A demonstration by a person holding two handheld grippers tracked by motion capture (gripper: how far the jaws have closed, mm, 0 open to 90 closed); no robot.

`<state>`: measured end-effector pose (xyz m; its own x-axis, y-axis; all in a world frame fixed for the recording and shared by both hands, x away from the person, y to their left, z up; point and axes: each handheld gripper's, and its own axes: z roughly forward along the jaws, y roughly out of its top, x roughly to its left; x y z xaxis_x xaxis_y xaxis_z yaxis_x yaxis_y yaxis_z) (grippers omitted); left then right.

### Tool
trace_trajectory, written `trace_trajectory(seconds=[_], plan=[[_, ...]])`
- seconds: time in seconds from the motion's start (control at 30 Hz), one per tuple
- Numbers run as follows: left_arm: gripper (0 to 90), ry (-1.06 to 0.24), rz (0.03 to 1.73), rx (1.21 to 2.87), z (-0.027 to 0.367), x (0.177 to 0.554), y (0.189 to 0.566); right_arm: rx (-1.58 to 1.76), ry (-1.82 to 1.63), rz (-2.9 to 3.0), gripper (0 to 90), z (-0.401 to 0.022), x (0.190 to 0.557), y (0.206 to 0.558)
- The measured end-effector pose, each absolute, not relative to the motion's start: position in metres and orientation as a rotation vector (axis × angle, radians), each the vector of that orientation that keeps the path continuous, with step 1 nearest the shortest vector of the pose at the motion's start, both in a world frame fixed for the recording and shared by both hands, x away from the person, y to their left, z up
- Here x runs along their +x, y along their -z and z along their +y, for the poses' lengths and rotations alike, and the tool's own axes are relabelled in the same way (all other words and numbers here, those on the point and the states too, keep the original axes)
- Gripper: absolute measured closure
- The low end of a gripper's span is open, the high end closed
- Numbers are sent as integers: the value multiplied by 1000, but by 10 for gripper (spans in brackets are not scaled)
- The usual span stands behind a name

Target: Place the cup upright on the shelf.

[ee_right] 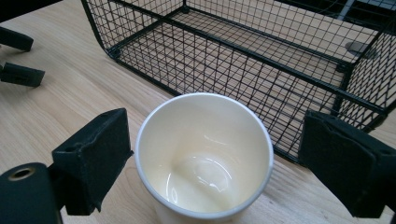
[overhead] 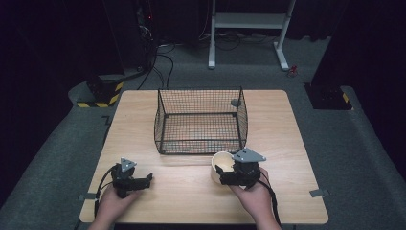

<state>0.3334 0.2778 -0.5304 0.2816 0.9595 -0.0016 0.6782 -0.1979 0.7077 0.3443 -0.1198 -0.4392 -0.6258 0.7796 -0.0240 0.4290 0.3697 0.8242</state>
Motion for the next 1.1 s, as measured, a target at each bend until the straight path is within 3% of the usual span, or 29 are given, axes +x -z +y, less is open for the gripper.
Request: trace_trajectory(seconds=[1.1], plan=[[15, -606, 1464, 1957, 278, 333, 530, 1091, -1049, 2346, 91, -107, 361, 456]])
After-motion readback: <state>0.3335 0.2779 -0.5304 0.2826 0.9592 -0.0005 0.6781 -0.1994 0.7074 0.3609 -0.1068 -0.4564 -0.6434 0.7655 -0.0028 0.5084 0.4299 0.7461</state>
